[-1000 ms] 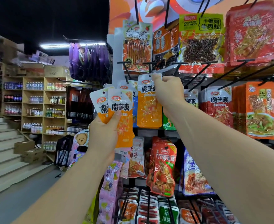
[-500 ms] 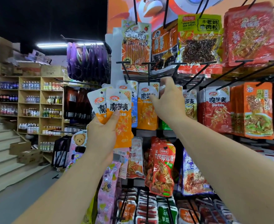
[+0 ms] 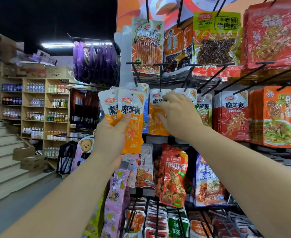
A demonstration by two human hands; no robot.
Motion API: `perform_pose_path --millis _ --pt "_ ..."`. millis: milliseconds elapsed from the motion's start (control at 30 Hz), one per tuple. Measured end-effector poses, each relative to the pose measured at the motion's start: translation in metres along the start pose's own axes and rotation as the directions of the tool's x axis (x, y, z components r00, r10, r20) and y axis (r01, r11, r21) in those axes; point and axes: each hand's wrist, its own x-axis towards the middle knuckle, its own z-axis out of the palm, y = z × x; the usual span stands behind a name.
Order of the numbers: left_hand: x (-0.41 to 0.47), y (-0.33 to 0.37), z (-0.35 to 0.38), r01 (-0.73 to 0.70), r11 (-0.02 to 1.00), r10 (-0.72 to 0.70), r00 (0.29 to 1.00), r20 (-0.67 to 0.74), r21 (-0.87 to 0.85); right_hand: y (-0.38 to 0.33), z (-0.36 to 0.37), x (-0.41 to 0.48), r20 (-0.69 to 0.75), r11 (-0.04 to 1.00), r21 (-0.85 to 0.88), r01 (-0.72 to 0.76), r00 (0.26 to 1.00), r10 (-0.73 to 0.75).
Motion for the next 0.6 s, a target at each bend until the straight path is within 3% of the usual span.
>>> perform_pose_path --millis 33,67,100,167,433,600 --pt "0.001 0.001 0.001 -0.005 1.0 0.005 1.0 0.005 0.005 -0.006 -0.005 -0.002 -0.14 0.984 0.179 -0.017 0.989 0.043" --pt "0.0 0.003 0.003 -0.013 1.0 0.013 1.0 0.013 0.01 -0.013 -0.011 -0.002 -0.187 0.905 0.424 -0.044 0.973 0.134" --pt "0.0 0.004 0.004 -0.024 1.0 0.023 0.999 0.022 0.019 -0.021 -0.018 -0.002 -0.12 0.765 0.638 -0.088 0.97 0.212" --pt "0.0 0.004 0.008 -0.044 0.998 0.043 0.999 0.03 0.048 -0.034 -0.027 0.0 0.086 0.521 0.823 -0.227 0.956 0.28" --pt "0.001 0.002 0.007 -0.027 0.996 0.025 0.999 0.026 0.08 -0.027 -0.028 0.003 0.242 0.248 0.899 -0.361 0.881 0.407" --pt "0.001 0.0 0.005 0.009 0.999 -0.01 1.0 0.023 0.039 -0.001 -0.032 0.018 0.099 0.308 0.902 -0.301 0.841 0.531"
